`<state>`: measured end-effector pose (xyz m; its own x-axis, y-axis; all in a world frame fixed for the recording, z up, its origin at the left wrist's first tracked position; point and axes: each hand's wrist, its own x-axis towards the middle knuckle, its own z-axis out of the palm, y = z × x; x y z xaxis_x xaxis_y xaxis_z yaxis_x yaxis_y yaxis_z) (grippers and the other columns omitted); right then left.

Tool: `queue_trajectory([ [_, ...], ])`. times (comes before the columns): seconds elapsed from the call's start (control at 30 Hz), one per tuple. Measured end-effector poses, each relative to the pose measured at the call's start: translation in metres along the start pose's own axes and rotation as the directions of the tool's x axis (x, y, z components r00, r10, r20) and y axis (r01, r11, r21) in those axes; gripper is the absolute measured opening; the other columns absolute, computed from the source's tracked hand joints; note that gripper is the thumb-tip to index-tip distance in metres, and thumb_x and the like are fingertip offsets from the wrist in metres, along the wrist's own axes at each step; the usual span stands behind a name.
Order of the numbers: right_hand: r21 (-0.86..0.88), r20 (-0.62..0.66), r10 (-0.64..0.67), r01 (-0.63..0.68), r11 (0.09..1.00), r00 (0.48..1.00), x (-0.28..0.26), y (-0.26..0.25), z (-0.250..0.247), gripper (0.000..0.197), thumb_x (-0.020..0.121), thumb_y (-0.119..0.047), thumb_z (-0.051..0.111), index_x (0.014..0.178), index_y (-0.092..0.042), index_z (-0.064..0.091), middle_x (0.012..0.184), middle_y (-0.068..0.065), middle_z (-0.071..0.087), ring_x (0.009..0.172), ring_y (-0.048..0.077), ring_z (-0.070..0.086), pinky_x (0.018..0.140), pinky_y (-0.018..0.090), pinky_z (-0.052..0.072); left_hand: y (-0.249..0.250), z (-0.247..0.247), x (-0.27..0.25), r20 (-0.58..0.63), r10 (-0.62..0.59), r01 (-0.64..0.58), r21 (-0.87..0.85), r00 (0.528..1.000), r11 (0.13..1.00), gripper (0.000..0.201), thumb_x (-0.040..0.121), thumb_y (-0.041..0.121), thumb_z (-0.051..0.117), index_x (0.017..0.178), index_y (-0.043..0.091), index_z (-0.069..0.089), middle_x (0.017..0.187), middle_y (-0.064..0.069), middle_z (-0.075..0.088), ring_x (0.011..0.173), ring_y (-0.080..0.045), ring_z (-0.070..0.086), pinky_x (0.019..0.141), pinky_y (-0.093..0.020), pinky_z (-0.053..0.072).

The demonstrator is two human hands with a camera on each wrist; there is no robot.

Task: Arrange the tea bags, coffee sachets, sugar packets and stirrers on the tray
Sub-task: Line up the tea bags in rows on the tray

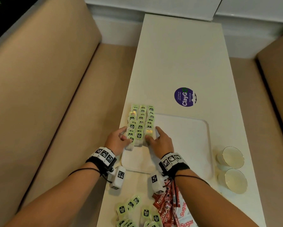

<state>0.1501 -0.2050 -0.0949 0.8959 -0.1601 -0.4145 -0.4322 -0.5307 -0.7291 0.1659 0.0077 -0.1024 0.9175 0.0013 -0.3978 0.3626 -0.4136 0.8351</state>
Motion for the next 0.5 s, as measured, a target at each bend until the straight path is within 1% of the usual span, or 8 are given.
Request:
queue_trajectory([
  [0.03, 0.003, 0.01, -0.005, 0.005, 1.0, 1.0, 0.005, -0.001, -0.001, 0.067, 0.08, -0.065, 0.06, 0.14, -0.036, 0.051, 0.098, -0.011, 0.075, 0.082, 0.007, 0.069, 0.08, 0.03, 0.056, -0.001, 0.0, 0.0, -0.001, 0.0, 0.0, 0.0, 1.0, 1.0, 0.07, 0.083, 0.008, 0.08, 0.146, 0.016, 0.051, 0.071, 0.001, 0.052, 0.07, -0.012, 0.05, 0.072, -0.011, 0.045],
  [0.1, -0.013, 0.045, -0.02, 0.021, 1.0, 0.999, 0.015, -0.005, -0.001, 0.073, 0.081, -0.069, 0.057, 0.146, -0.041, 0.042, 0.109, -0.01, 0.075, 0.089, 0.009, 0.071, 0.088, 0.034, 0.057, -0.002, 0.0, 0.0, 0.001, 0.002, -0.002, -0.001, 1.0, 1.0, 0.07, 0.083, 0.008, 0.08, 0.145, 0.016, 0.051, 0.071, 0.0, 0.051, 0.07, -0.013, 0.049, 0.073, -0.012, 0.045],
  [0.23, -0.083, 0.094, -0.041, 0.049, 0.995, 0.995, 0.025, -0.009, -0.001, 0.074, 0.082, -0.07, 0.051, 0.15, -0.044, 0.036, 0.123, -0.005, 0.072, 0.106, 0.018, 0.069, 0.092, 0.036, 0.055, -0.002, -0.001, 0.001, 0.003, -0.006, 0.006, 0.005, 1.0, 1.0, 0.069, 0.083, 0.007, 0.08, 0.145, 0.017, 0.051, 0.069, 0.002, 0.05, 0.068, -0.013, 0.048, 0.076, -0.02, 0.047],
  [0.3, -0.073, 0.096, -0.04, 0.047, 0.996, 0.995, 0.025, -0.008, -0.001, 0.072, 0.084, -0.068, 0.052, 0.15, -0.044, 0.036, 0.124, -0.005, 0.071, 0.108, 0.02, 0.069, 0.094, 0.039, 0.055, -0.001, 0.0, 0.001, 0.001, -0.009, 0.009, 0.011, 1.0, 1.0, 0.068, 0.083, 0.008, 0.08, 0.144, 0.017, 0.052, 0.068, 0.002, 0.051, 0.067, -0.012, 0.05, 0.075, -0.02, 0.048],
  [0.4, -0.05, 0.081, -0.039, 0.043, 0.998, 0.996, 0.022, -0.009, -0.005, 0.071, 0.085, -0.068, 0.052, 0.149, -0.044, 0.035, 0.12, -0.005, 0.073, 0.104, 0.02, 0.07, 0.092, 0.042, 0.057, 0.002, -0.001, 0.001, 0.0, -0.01, 0.01, 0.003, 1.0, 1.0, 0.067, 0.082, 0.011, 0.082, 0.142, 0.022, 0.054, 0.069, 0.001, 0.055, 0.067, -0.012, 0.053, 0.073, -0.018, 0.046],
  [0.43, -0.043, 0.068, -0.036, 0.039, 0.998, 0.997, 0.02, -0.009, -0.007, 0.071, 0.086, -0.067, 0.052, 0.151, -0.043, 0.034, 0.122, -0.003, 0.072, 0.106, 0.021, 0.07, 0.094, 0.043, 0.056, 0.003, -0.002, 0.0, -0.004, -0.013, 0.013, 0.001, 1.0, 1.0, 0.066, 0.081, 0.013, 0.083, 0.139, 0.026, 0.054, 0.07, 0.001, 0.055, 0.068, -0.012, 0.054, 0.073, -0.019, 0.046],
  [0.47, -0.046, 0.058, -0.033, 0.036, 0.998, 0.998, 0.017, -0.011, -0.01, 0.07, 0.09, -0.063, 0.054, 0.153, -0.04, 0.034, 0.126, 0.0, 0.07, 0.111, 0.023, 0.068, 0.097, 0.043, 0.054, 0.005, -0.003, -0.002, -0.015, -0.02, 0.021, 0.005, 1.0, 1.0, 0.06, 0.08, 0.015, 0.084, 0.132, 0.029, 0.056, 0.07, 0.001, 0.056, 0.068, -0.012, 0.055, 0.074, -0.02, 0.046],
  [0.5, -0.058, 0.051, -0.039, 0.042, 0.997, 0.998, 0.014, -0.01, -0.012, 0.067, 0.094, -0.056, 0.056, 0.155, -0.036, 0.035, 0.129, 0.002, 0.069, 0.115, 0.026, 0.066, 0.099, 0.04, 0.052, 0.006, -0.004, -0.004, -0.031, -0.026, 0.026, 0.016, 0.999, 1.0, 0.051, 0.079, 0.016, 0.085, 0.122, 0.028, 0.059, 0.069, 0.002, 0.055, 0.068, -0.012, 0.055, 0.074, -0.022, 0.047],
])
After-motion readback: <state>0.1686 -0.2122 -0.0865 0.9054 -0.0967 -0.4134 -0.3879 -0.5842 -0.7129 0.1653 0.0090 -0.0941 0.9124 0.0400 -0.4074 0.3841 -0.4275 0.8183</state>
